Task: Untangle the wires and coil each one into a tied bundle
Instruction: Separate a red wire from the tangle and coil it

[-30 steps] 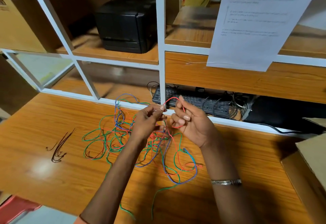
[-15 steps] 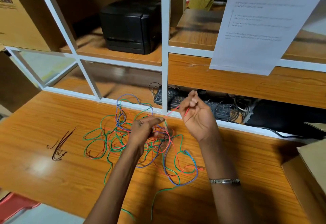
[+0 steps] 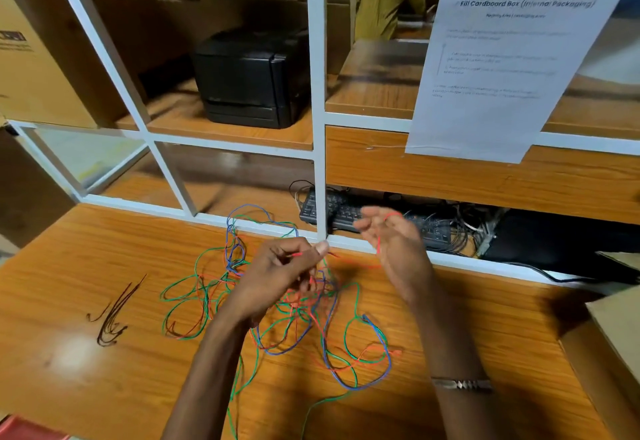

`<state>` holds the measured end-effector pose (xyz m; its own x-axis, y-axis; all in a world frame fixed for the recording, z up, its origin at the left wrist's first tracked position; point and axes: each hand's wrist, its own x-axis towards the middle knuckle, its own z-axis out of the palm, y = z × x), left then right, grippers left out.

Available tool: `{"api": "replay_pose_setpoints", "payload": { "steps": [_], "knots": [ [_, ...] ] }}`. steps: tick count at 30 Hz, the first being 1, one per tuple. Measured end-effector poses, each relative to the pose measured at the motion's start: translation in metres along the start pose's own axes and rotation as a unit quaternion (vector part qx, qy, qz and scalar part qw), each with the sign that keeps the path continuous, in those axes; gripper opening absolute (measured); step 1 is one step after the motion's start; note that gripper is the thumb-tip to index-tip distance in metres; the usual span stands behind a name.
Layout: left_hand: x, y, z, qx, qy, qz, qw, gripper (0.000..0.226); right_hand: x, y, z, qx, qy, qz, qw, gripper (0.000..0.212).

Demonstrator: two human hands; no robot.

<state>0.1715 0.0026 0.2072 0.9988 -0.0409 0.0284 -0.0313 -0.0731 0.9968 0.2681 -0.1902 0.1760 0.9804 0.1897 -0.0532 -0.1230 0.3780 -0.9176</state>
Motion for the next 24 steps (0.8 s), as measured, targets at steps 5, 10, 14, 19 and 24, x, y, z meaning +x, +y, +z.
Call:
{"api": "replay_pose_setpoints", "payload": {
  "steps": [5, 10, 14, 19, 24],
  "knots": [
    [0.021, -0.001, -0.002, -0.037, 0.084, 0.090, 0.992, 0.032, -0.017, 0.026, 0.028, -0.141, -0.048, 0.117, 0.982, 0.026],
    [0.036, 0.004, 0.008, -0.088, 0.134, 0.091, 0.983, 0.028, -0.046, 0.041, 0.073, -0.261, 0.037, -0.031, 0.964, 0.034],
    [0.044, -0.003, 0.002, -0.076, 0.160, 0.096, 0.979, 0.031, -0.046, 0.032, 0.081, -0.176, 0.000, 0.050, 0.983, 0.067],
    [0.045, -0.012, -0.005, -0.063, 0.204, 0.065, 0.975, 0.028, -0.053, 0.011, 0.080, -0.009, -0.084, 0.126, 0.988, 0.053],
    [0.040, -0.020, 0.004, -0.029, 0.188, 0.016, 0.982, 0.045, -0.050, -0.001, 0.061, 0.316, -0.220, 0.191, 0.903, 0.044]
  ]
}}
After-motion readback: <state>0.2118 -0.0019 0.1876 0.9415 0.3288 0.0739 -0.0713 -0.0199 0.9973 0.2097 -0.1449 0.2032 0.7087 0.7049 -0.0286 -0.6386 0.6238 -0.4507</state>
